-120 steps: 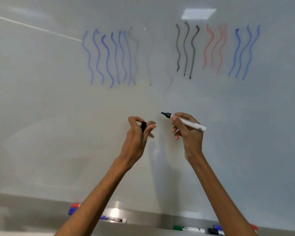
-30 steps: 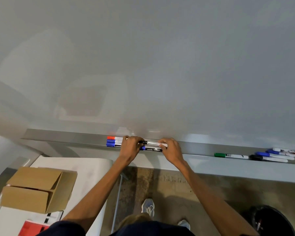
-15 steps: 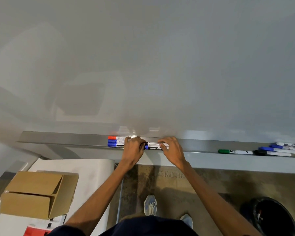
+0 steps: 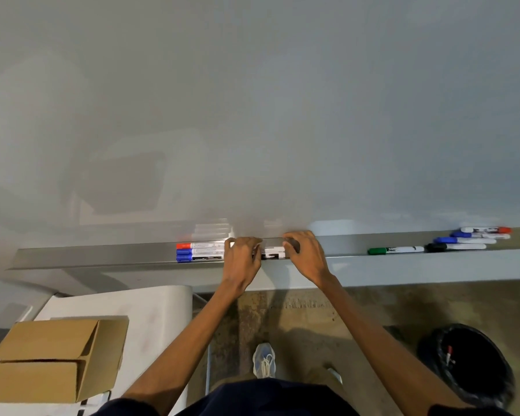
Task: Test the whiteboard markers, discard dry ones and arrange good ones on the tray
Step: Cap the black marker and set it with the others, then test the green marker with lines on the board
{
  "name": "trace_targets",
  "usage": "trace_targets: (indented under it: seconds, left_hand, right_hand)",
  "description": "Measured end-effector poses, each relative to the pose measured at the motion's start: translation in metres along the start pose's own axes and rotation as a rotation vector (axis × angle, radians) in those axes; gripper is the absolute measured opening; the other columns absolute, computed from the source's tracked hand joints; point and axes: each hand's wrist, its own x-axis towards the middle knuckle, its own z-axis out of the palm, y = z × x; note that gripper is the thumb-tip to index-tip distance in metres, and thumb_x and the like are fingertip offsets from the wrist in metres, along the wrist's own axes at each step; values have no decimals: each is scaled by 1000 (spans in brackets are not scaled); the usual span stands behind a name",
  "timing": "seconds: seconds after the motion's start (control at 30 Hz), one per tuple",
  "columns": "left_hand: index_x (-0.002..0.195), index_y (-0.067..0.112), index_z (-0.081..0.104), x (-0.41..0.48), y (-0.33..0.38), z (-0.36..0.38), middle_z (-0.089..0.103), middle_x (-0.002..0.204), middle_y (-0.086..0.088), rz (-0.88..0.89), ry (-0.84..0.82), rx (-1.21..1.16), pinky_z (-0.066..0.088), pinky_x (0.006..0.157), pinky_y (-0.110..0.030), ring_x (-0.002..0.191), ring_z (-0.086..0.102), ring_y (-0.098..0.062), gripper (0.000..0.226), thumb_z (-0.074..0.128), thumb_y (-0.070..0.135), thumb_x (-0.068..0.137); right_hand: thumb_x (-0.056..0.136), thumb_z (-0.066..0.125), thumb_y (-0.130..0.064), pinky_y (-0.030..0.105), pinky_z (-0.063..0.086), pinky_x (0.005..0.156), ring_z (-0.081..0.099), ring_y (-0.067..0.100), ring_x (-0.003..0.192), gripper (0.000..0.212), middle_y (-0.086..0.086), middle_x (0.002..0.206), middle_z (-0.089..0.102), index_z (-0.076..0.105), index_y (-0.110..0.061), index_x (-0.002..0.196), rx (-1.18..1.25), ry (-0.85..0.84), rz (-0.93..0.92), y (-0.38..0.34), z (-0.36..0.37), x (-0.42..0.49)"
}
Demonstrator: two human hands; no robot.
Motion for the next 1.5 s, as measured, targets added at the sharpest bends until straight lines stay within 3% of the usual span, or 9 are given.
trace_targets:
  seconds: [0.13, 0.4, 0.6, 0.7, 0.97, 1.07, 1.2, 1.37, 1.5]
  left_hand:
    - [112, 15, 71, 3, 44, 18, 72, 112, -3, 16, -22, -73, 33, 100, -38, 106, 63, -20, 23, 57, 23, 95]
    - [123, 15, 63, 20, 153, 62, 70, 116, -5, 99, -189, -156, 44, 96, -39, 107, 63, -26, 29, 56, 23, 96]
    - [150, 12, 28, 30, 231, 110, 56, 133, -16, 170, -448, -60, 40, 100, -46, 121, 52, -34, 58, 51, 28, 100]
    - [145, 12, 37, 29, 247, 130, 49, 138, -14, 162, -513, 72, 36, 100, -45, 128, 43, -30, 47, 48, 23, 101]
    - [123, 16, 62, 24, 246, 140, 62, 115, -7, 124, -360, 95, 39, 91, -37, 112, 52, -26, 27, 47, 19, 101]
    - [121, 17, 63, 24, 244, 132, 65, 111, -6, 171, -286, 72, 40, 87, -36, 106, 57, -25, 27, 46, 26, 102]
    - [124, 14, 61, 25, 242, 116, 67, 110, -9, 289, -264, 85, 47, 79, -38, 94, 63, -32, 30, 45, 29, 102]
    - [121, 8, 60, 25, 244, 98, 67, 106, -14, 418, -220, 104, 48, 65, -39, 83, 64, -37, 26, 51, 10, 97]
    - [123, 7, 58, 23, 245, 90, 65, 106, -16, 425, -205, 77, 53, 64, -44, 79, 64, -38, 31, 50, 2, 94]
  right_hand:
    - [97, 62, -24, 31, 44, 99, 57, 22, 115, 25, 6, 119, 68, 69, -12, 118, 22, 45, 48, 25, -32, -6]
    - [96, 61, -28, 42, 48, 97, 59, 27, 110, 23, 6, 114, 70, 69, -14, 112, -39, 140, 166, 110, -130, -16]
    - [93, 64, -34, 40, 35, 101, 52, 26, 118, 27, 3, 119, 65, 66, -19, 115, -286, -131, 147, 166, -175, -18]
    - [94, 62, -38, 39, 28, 106, 50, 22, 123, 28, 1, 123, 64, 66, -24, 118, -336, -222, 87, 181, -176, -20]
    - [98, 58, -37, 39, 37, 102, 51, 23, 121, 36, 5, 131, 61, 61, -18, 128, -283, -330, -14, 185, -180, -24]
    - [100, 54, -37, 39, 40, 101, 53, 25, 120, 37, 7, 129, 60, 60, -16, 129, -239, -320, -66, 181, -192, -26]
    - [102, 47, -42, 37, 49, 87, 63, 26, 105, 39, 6, 120, 68, 62, -18, 128, -258, -349, -148, 173, -209, -30]
    - [102, 45, -45, 33, 50, 83, 65, 27, 101, 45, 9, 121, 69, 57, -18, 136, -331, -356, -238, 161, -225, -25]
    - [102, 41, -48, 33, 50, 75, 65, 25, 84, 46, 10, 104, 72, 59, -19, 132, -426, -367, -289, 154, -230, -20]
